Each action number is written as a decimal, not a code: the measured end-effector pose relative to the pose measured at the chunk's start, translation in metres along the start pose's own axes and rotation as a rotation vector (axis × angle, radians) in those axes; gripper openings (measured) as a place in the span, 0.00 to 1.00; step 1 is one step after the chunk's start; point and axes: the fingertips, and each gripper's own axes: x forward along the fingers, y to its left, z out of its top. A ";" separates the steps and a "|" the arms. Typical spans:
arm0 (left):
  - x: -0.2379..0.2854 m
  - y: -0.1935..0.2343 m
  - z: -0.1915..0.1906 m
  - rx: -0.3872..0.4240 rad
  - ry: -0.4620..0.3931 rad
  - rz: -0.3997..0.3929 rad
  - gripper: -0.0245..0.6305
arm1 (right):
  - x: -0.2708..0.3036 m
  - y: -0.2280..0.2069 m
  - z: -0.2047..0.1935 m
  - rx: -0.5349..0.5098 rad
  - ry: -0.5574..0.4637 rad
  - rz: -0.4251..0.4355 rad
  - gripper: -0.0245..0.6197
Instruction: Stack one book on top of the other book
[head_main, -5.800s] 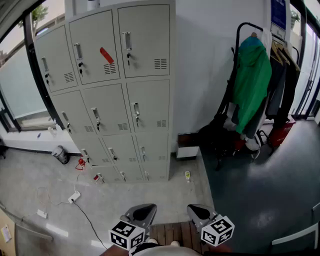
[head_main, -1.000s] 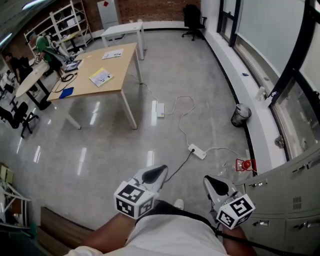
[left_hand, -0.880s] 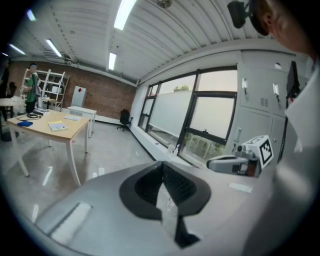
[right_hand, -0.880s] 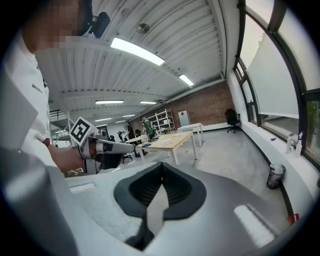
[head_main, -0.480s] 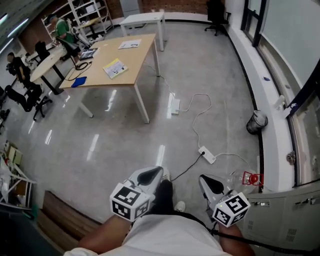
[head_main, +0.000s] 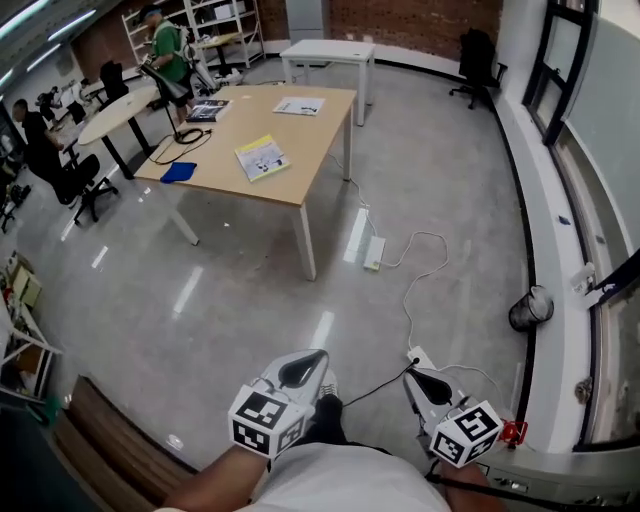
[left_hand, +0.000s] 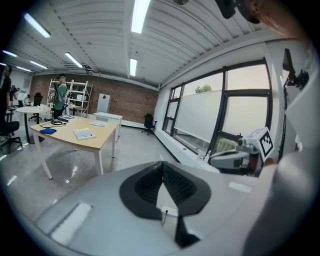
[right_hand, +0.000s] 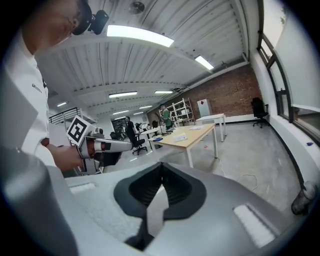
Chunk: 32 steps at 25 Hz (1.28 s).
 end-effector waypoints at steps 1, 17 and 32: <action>0.008 0.016 0.007 -0.008 -0.006 0.018 0.05 | 0.017 -0.007 0.009 -0.008 0.010 0.011 0.04; 0.076 0.172 0.097 -0.053 -0.075 0.078 0.05 | 0.184 -0.054 0.121 -0.067 0.007 0.091 0.04; 0.130 0.231 0.120 -0.092 -0.049 0.210 0.05 | 0.258 -0.132 0.160 -0.057 -0.008 0.164 0.04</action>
